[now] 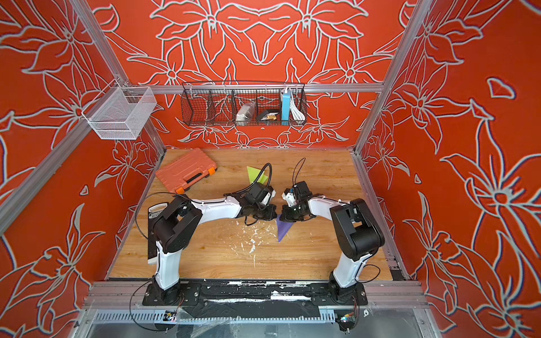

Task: Fold the square paper diagonally
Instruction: Fold the paper at the center of the board.

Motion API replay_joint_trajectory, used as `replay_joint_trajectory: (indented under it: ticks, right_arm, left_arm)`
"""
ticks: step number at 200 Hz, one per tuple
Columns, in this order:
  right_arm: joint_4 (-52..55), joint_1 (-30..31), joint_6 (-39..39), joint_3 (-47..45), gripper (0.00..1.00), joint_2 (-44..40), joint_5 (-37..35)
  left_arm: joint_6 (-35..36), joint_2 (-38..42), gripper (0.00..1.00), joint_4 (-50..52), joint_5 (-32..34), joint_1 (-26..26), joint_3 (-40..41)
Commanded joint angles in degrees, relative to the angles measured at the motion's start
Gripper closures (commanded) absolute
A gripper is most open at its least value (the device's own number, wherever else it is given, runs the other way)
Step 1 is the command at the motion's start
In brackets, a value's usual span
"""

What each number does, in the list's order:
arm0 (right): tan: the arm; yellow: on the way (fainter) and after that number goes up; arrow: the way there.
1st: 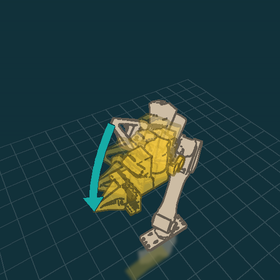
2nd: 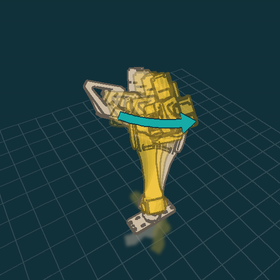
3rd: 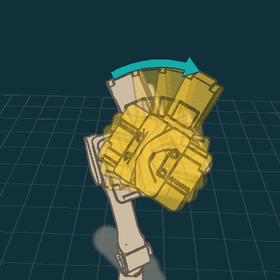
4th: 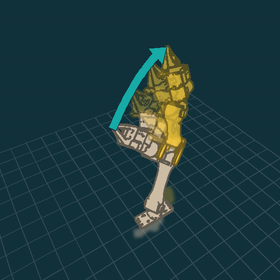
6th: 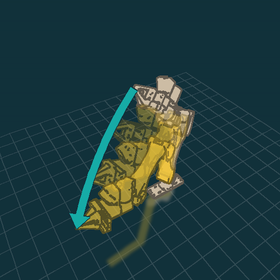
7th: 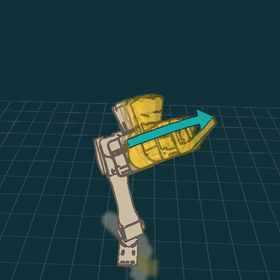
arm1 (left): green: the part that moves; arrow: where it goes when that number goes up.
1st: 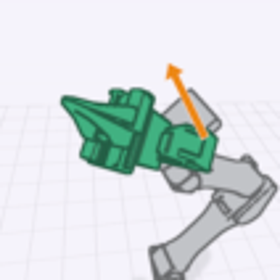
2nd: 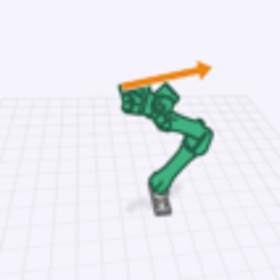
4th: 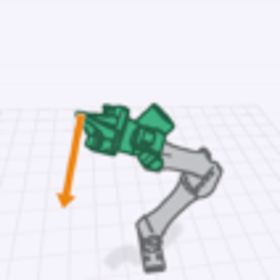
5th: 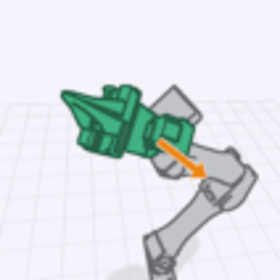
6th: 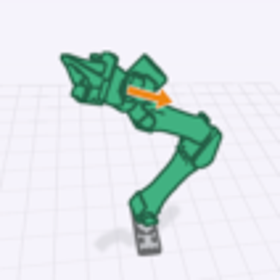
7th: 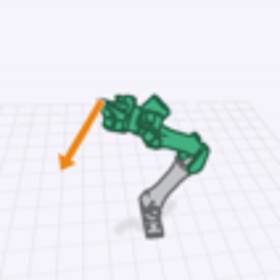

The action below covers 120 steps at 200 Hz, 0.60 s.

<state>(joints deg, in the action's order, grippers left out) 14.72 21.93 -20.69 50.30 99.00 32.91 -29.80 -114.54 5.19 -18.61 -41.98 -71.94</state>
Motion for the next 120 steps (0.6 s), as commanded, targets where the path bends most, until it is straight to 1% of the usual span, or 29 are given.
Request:
replay_joint_trajectory:
  ticks: [1,47,120]
  right_arm:
    - [1.29,0.39,0.12,0.08,1.00,1.07,-2.34]
    - [1.22,0.39,0.54,-0.29,1.00,0.49,-2.32]
    - [0.49,0.30,-0.25,-0.28,1.00,0.01,-1.77]
  left_arm:
    - [-0.41,0.27,1.00,0.88,-1.01,-0.76,-0.89]
    - [-0.43,-2.48,1.00,-0.52,-1.47,-0.88,-1.18]
    - [0.76,-6.21,1.00,0.10,-1.36,-0.83,-3.14]
